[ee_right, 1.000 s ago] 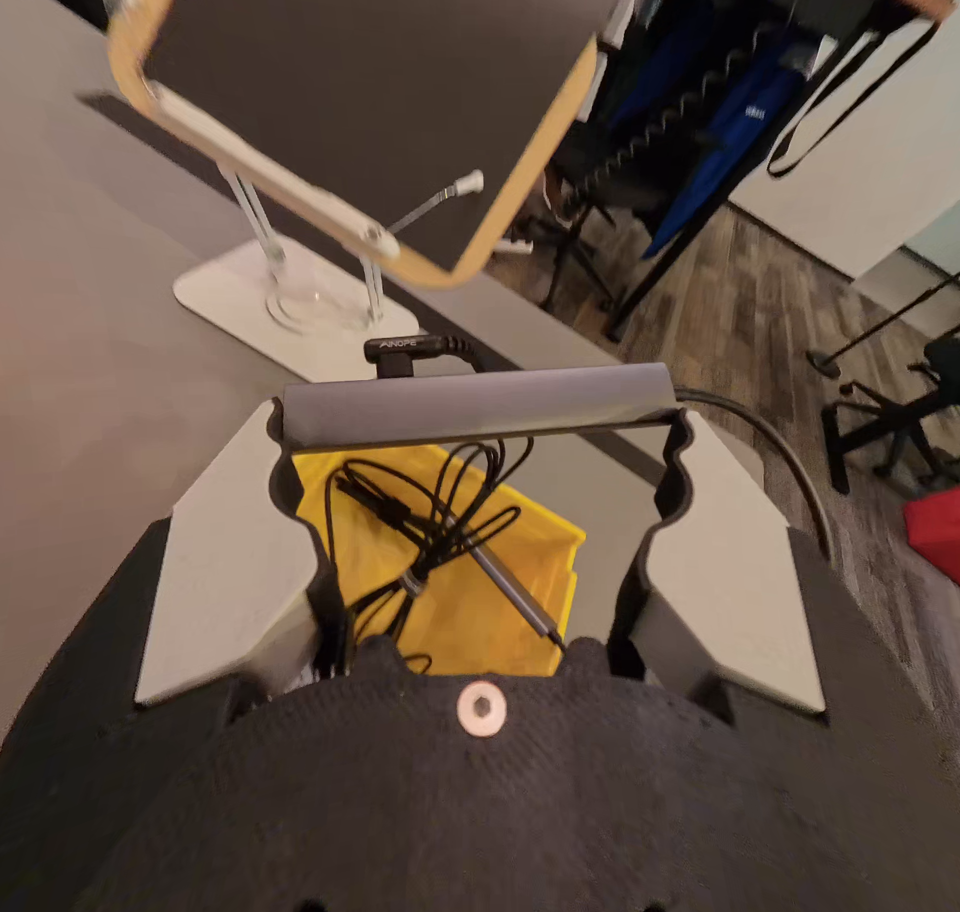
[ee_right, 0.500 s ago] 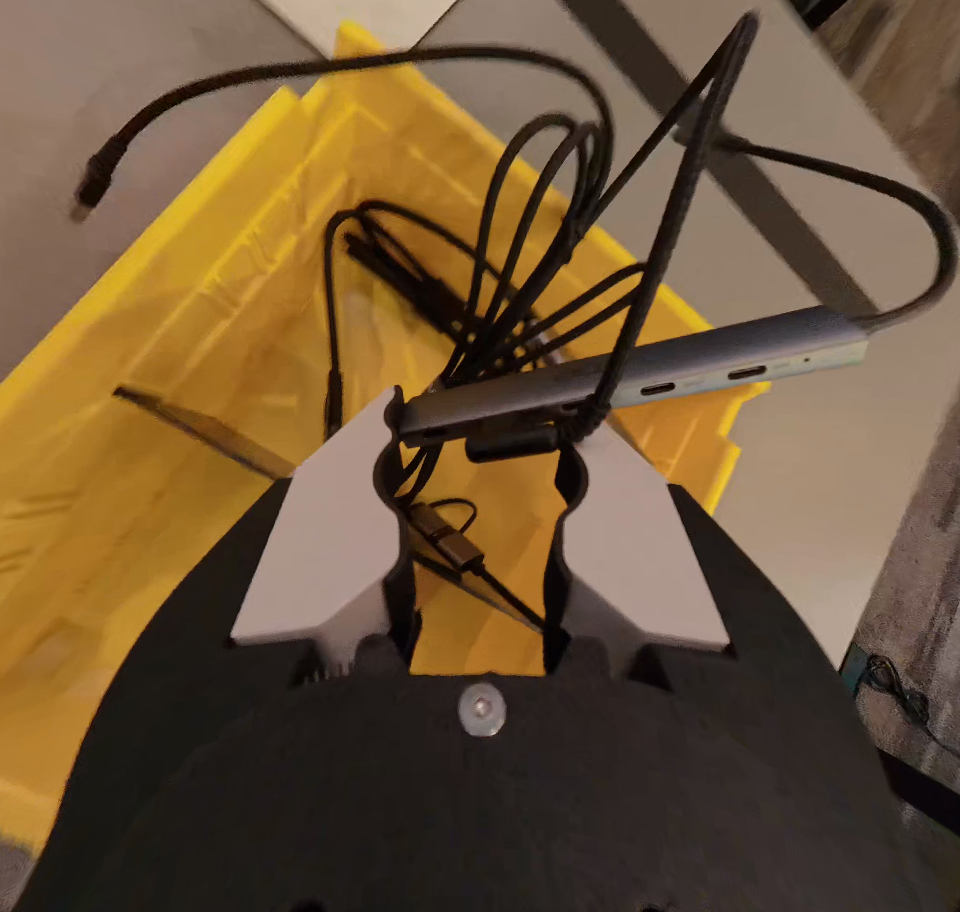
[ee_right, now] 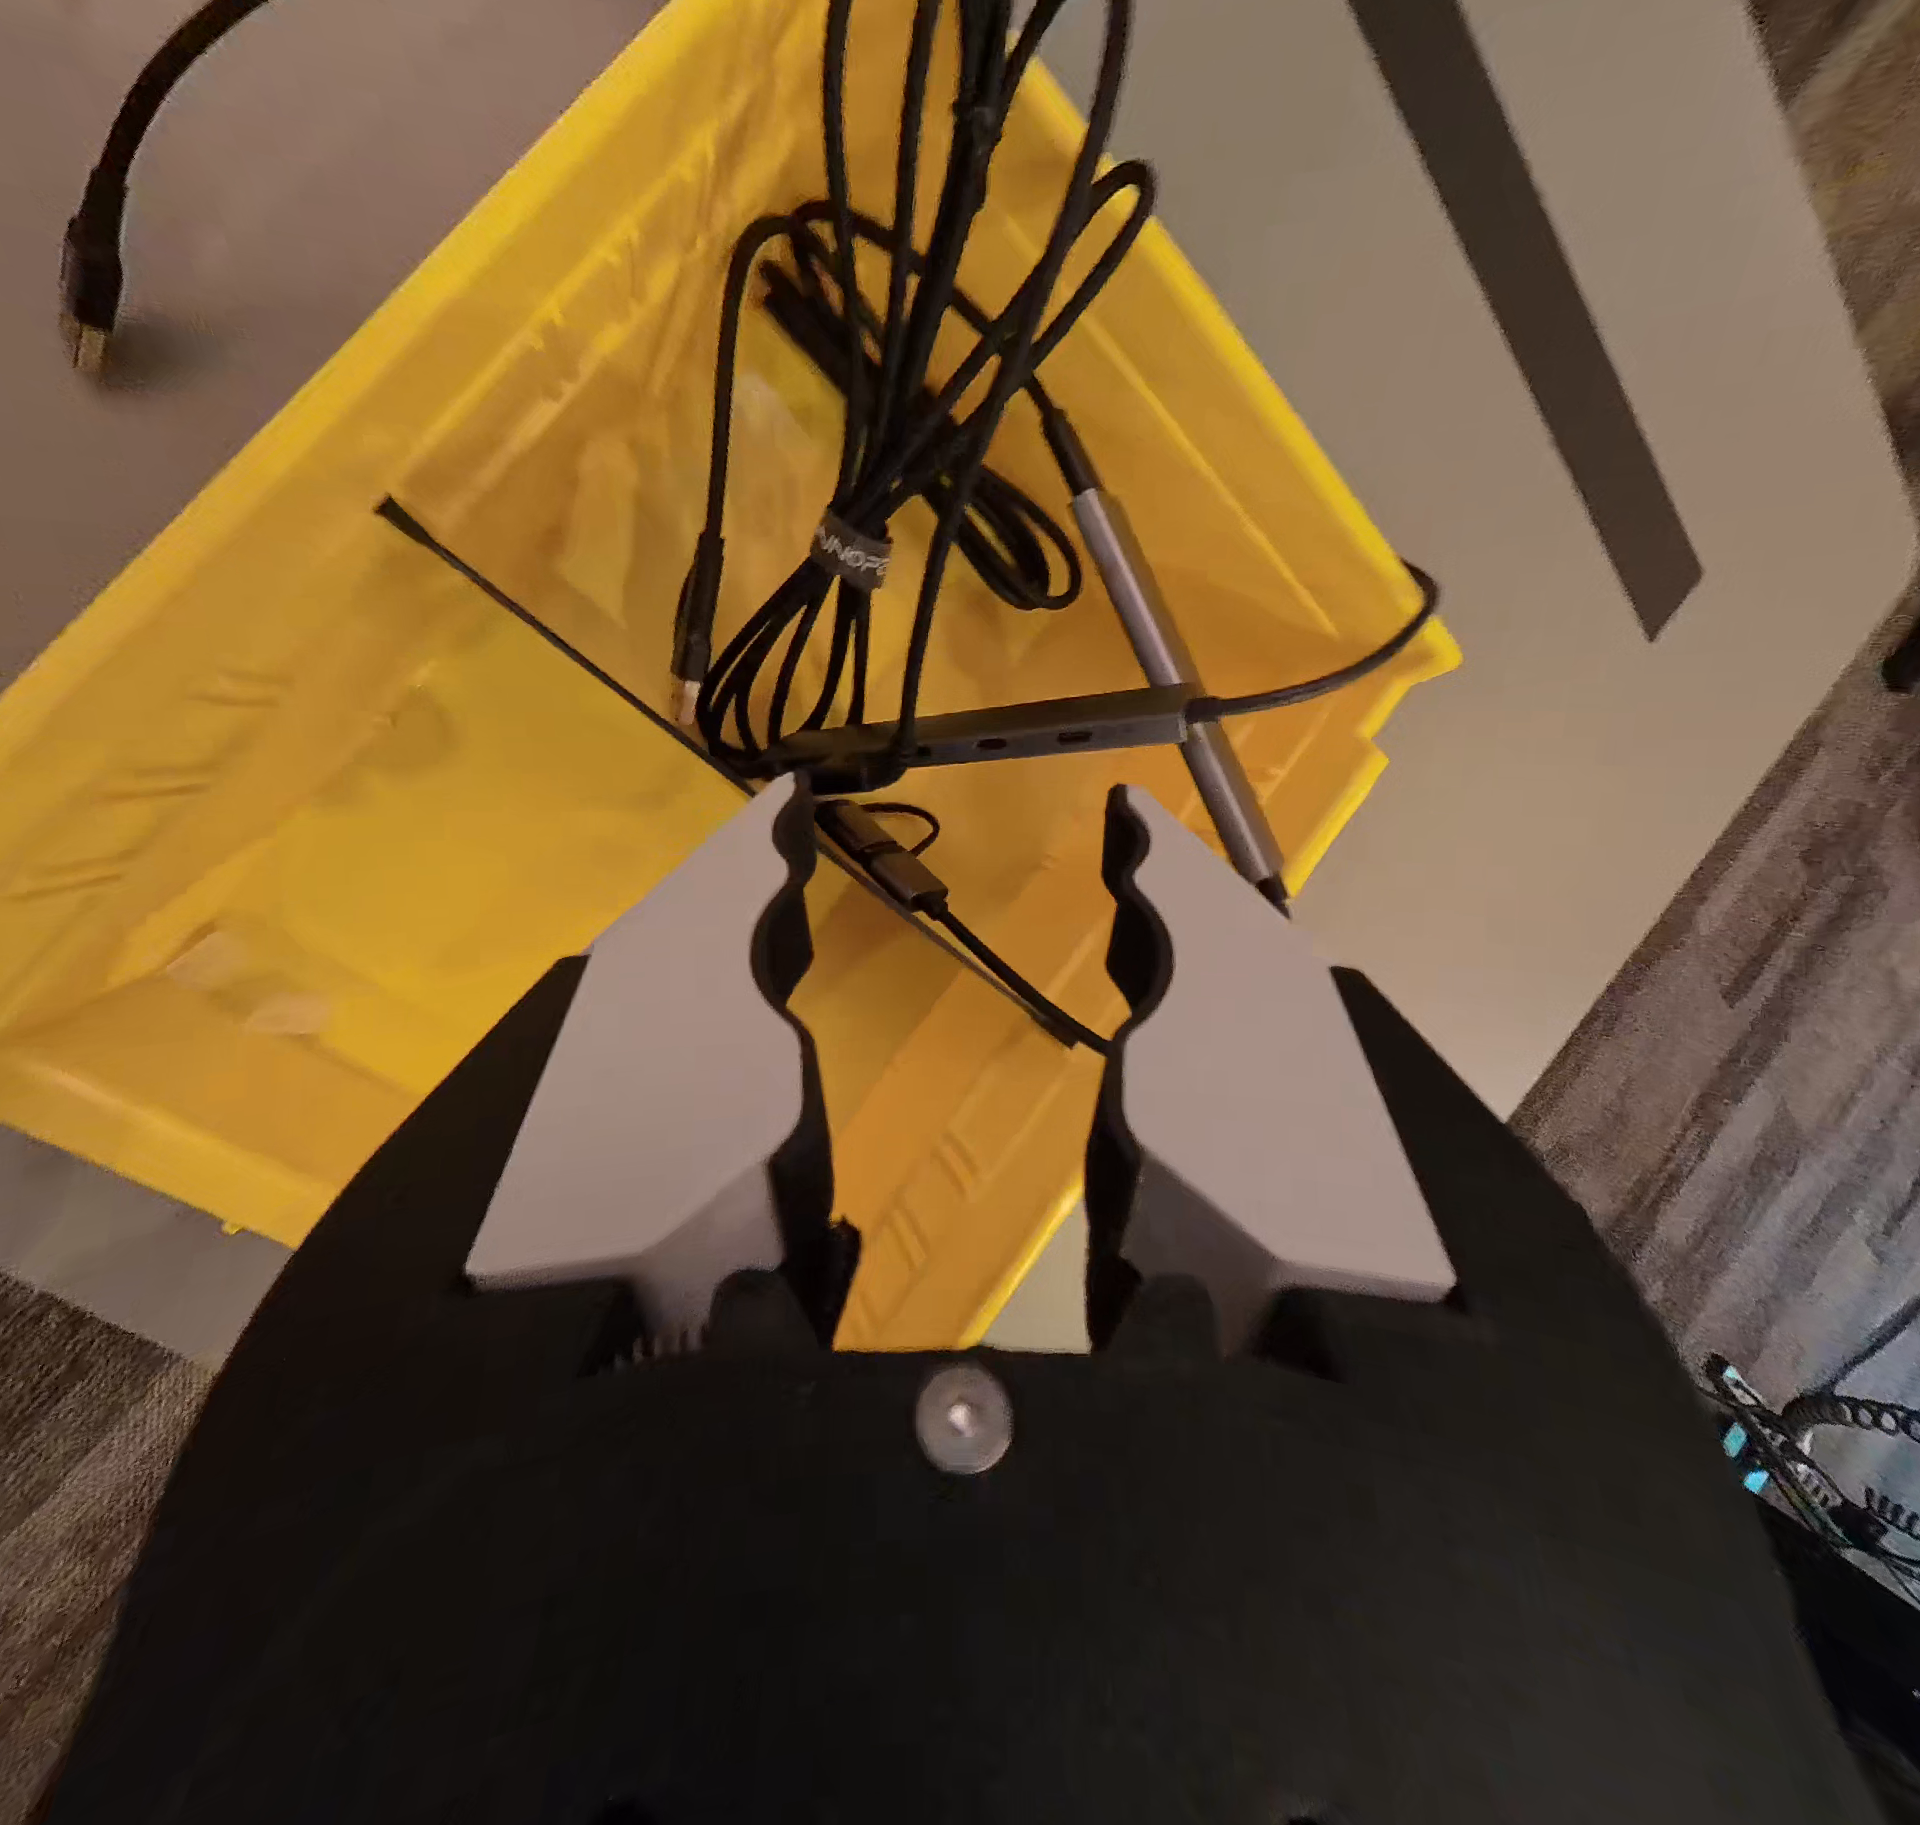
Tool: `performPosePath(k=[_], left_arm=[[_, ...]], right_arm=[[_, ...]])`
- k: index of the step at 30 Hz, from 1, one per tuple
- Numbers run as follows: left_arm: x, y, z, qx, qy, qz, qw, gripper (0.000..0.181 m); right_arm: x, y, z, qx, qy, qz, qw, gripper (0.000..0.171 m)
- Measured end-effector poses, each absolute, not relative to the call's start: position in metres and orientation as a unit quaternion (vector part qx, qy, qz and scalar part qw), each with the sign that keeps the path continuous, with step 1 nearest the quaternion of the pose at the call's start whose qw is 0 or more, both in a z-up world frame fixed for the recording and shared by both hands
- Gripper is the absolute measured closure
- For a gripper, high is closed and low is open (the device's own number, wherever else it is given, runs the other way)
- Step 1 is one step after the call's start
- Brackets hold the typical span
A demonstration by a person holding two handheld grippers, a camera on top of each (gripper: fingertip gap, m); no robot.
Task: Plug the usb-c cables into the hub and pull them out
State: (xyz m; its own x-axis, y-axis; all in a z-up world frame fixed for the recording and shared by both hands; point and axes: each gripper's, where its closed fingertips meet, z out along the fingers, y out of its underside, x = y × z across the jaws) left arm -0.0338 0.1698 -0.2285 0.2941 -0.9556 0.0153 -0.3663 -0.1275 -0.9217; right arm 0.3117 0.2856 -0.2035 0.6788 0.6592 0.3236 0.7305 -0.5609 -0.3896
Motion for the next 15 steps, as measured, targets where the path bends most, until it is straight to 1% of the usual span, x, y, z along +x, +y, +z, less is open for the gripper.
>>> performPosePath(k=[5,8,11,14,15], left_arm=[[-0.041,0.169,-0.211,-0.667,0.503,-0.294,0.465,0.149],[-0.061,0.181,-0.192,-0.68,0.494,-0.235,0.489,0.146],[-0.106,0.204,-0.167,-0.709,0.438,-0.163,0.529,0.143],[-0.178,0.223,-0.149,-0.748,0.356,-0.093,0.552,0.14],[-0.206,0.226,-0.146,-0.762,0.33,-0.062,0.554,0.136]], right_arm=[[0.328,0.291,-0.179,-0.872,-0.352,-0.092,0.327,0.113],[0.353,0.279,-0.185,-0.887,-0.315,-0.081,0.326,0.099],[0.373,0.26,-0.204,-0.904,-0.285,-0.057,0.312,0.079],[0.392,0.24,-0.224,-0.916,-0.268,-0.054,0.294,0.077],[0.395,0.233,-0.231,-0.919,-0.263,-0.049,0.289,0.078]])
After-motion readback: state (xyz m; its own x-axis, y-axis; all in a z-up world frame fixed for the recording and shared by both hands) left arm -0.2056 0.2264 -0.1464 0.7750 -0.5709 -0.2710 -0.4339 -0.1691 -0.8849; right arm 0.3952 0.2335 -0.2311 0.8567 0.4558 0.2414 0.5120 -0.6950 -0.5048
